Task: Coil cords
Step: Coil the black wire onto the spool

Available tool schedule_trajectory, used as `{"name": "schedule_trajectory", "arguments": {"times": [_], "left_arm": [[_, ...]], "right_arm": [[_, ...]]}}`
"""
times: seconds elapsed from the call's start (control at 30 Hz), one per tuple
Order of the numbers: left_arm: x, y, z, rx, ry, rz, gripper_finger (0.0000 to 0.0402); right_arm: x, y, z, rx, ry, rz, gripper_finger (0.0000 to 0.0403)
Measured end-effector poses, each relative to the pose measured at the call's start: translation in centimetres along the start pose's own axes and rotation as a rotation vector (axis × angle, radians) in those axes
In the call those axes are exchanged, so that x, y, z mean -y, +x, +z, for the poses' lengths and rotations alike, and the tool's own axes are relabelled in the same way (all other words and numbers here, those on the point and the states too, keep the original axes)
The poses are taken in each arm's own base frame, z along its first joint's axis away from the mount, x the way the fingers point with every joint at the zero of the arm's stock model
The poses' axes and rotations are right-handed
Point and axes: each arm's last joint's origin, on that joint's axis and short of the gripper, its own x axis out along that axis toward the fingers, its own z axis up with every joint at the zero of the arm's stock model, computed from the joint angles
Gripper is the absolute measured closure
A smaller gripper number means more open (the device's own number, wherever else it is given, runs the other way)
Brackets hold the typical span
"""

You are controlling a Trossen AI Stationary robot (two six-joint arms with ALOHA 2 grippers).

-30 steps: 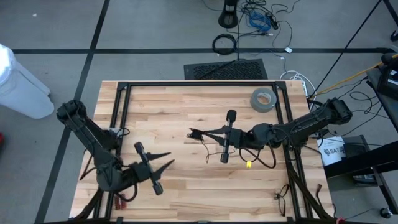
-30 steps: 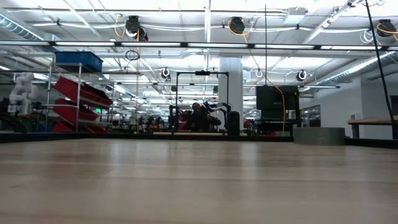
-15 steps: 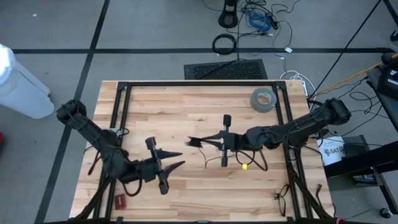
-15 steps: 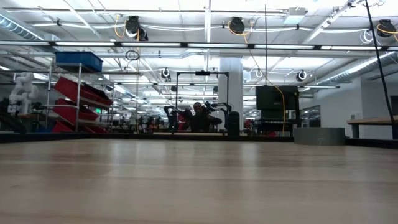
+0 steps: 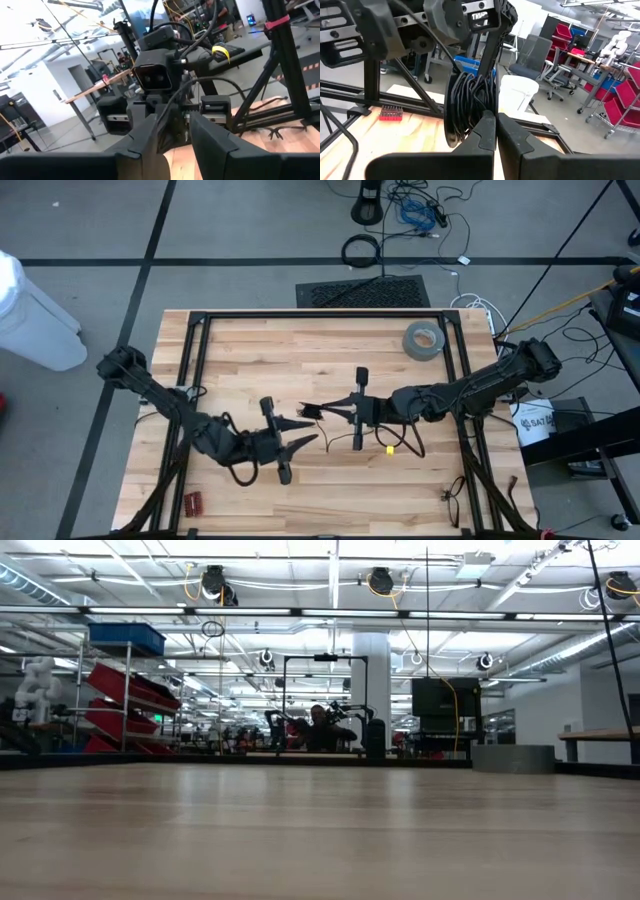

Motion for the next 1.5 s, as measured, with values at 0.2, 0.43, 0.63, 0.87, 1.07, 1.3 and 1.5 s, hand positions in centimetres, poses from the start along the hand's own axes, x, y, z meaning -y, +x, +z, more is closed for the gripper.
{"name": "schedule_trajectory", "arguments": {"times": [0.2,0.43,0.63,0.87,1.07,1.3,1.5], "left_arm": [[-0.4,1.0,-0.7,-0.013,-0.009,0.02,0.0338],[-0.6,1.8,-1.4,-0.004,-0.048,-0.012,0.0394],[-0.1,2.4,-2.2,-0.011,-0.09,-0.081,0.0397],[0.3,2.5,-2.5,-0.008,-0.124,-0.121,0.04],[0.3,2.9,-3.6,-0.083,-0.169,-0.144,0.04],[0.4,3.0,-4.3,-0.147,-0.203,-0.154,0.0401],[1.0,2.7,-5.0,-0.218,-0.257,-0.169,0.0392]], "right_arm": [[0.0,0.0,0.0,0.001,-0.003,-0.001,0.0403],[0.0,0.0,0.0,0.001,-0.003,0.0,0.0403],[0.0,0.0,0.0,-0.001,-0.004,0.0,0.0403],[0.3,0.1,-0.1,-0.005,-0.002,-0.016,0.0403],[0.5,0.2,-0.1,-0.005,-0.003,-0.022,0.0403],[0.5,0.2,-0.1,-0.004,-0.014,-0.022,0.0403],[0.5,0.2,-0.1,-0.004,-0.017,-0.021,0.0403]]}}
